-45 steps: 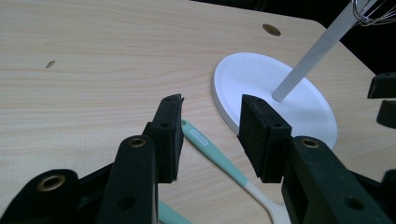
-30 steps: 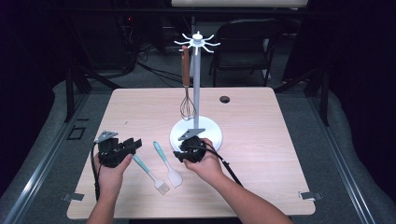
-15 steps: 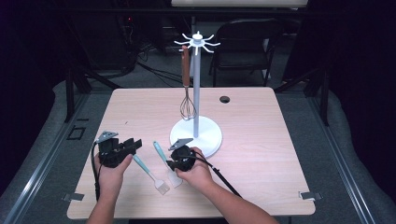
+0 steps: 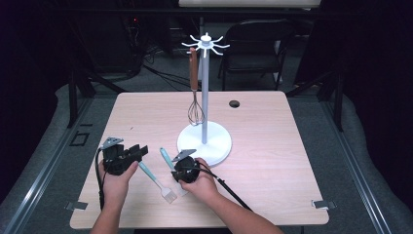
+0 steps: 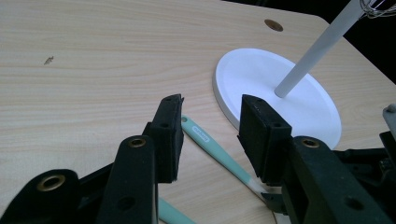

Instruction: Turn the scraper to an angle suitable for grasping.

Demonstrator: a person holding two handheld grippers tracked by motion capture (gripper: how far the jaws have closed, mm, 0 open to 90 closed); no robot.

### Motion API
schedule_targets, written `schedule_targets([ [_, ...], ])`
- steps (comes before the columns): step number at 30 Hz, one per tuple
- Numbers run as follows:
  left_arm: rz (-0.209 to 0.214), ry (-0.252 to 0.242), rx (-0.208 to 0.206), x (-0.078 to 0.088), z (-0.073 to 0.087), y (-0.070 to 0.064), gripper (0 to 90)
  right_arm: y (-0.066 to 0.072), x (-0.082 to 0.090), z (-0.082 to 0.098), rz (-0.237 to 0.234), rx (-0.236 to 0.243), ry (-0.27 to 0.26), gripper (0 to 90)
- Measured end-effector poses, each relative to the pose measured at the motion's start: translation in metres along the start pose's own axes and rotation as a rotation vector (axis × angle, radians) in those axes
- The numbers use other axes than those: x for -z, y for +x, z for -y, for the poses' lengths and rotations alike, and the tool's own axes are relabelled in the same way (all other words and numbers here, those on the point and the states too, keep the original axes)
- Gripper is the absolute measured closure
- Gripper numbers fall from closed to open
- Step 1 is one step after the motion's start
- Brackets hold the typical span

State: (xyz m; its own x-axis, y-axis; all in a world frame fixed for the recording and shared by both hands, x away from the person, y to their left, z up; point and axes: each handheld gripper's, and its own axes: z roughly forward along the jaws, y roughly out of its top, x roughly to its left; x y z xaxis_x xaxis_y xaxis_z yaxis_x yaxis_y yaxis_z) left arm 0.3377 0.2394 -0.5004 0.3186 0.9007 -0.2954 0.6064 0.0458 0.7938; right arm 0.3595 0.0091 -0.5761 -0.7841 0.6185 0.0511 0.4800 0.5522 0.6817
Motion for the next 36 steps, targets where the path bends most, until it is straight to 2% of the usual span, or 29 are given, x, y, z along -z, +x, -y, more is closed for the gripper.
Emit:
schedule_targets([
  [1,0.0,0.001,-0.001,0.0,0.0,0.0,59.6,0.0,0.0,0.0,0.0,0.011,0.01,71.8],
  [2,0.0,0.003,-0.001,0.0,0.0,0.0,59.6,0.001,-0.002,0.001,-0.004,0.009,-0.004,72.9],
  [8,0.0,0.004,-0.002,0.0,0.0,0.0,59.6,0.001,-0.001,0.0,-0.015,0.001,0.011,77.5],
  [10,-0.001,0.005,-0.002,0.0,0.0,0.0,59.7,0.002,-0.001,0.0,-0.008,-0.012,-0.002,78.8],
  [14,0.001,-0.003,0.001,0.0,0.0,0.001,59.7,-0.001,0.004,0.002,0.0,-0.01,0.015,79.9],
  [18,0.0,-0.004,-0.001,0.001,0.0,0.0,59.7,-0.009,0.012,0.008,-0.008,-0.046,0.034,80.9],
  [19,0.0,-0.005,0.0,0.001,0.0,0.0,59.6,-0.011,0.014,0.01,-0.011,-0.059,0.027,81.0],
  [27,0.001,0.003,-0.005,0.0,0.001,-0.002,59.7,-0.024,0.042,0.036,-0.001,-0.041,0.05,81.3],
  [29,0.001,0.0,-0.004,0.0,0.001,-0.003,59.6,-0.026,0.051,0.045,-0.008,-0.024,0.054,81.4],
  [36,-0.002,0.007,-0.008,-0.001,0.002,-0.004,59.6,-0.028,0.084,0.08,0.021,0.008,0.047,81.3],
])
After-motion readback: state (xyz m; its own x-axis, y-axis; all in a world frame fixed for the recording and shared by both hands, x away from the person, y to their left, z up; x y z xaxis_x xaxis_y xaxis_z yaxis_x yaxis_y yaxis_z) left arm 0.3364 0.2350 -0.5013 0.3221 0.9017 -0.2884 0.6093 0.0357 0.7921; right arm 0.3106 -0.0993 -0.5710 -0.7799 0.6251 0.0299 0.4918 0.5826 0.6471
